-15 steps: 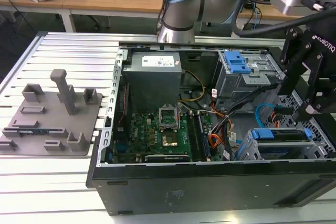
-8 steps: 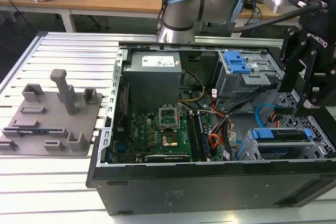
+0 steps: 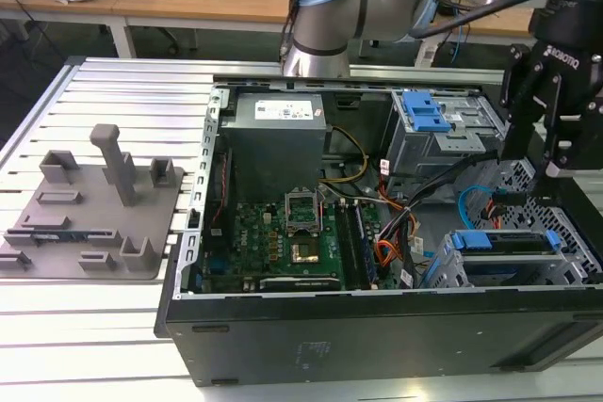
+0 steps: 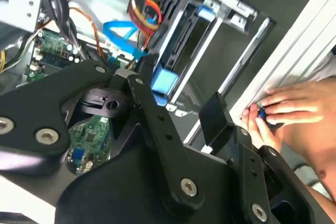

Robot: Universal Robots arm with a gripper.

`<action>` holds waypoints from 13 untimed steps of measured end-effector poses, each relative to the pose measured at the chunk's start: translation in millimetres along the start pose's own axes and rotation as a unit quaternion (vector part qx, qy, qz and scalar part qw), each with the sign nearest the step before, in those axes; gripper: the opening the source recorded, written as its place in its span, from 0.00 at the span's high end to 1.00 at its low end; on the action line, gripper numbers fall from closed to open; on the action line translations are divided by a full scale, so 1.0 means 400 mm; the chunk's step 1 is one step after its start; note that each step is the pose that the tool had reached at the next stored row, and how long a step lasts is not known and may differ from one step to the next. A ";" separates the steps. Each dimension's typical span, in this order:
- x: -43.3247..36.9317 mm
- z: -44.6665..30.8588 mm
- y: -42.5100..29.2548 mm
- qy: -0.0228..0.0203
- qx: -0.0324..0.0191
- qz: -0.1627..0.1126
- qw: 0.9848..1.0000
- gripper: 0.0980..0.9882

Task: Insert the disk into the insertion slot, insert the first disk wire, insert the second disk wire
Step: 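Insert the first disk wire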

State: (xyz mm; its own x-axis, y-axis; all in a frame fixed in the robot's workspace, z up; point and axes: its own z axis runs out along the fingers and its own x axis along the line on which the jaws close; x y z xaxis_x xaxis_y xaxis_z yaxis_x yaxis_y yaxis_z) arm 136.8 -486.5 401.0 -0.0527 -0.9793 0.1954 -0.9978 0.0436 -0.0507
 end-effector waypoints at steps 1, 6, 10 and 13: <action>-0.002 0.005 -0.021 0.000 -0.005 -0.001 1.000 0.41; -0.003 0.009 -0.029 0.015 -0.010 0.022 1.000 0.41; -0.009 0.019 -0.018 0.020 -0.005 0.041 0.999 0.41; -0.013 0.021 -0.018 0.026 0.005 0.032 0.999 0.41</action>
State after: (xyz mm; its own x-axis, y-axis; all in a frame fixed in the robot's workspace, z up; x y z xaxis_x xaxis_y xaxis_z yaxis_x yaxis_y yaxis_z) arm 144.6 -483.5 392.3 -0.1190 -0.9629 0.2421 -0.9918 0.1039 -0.0741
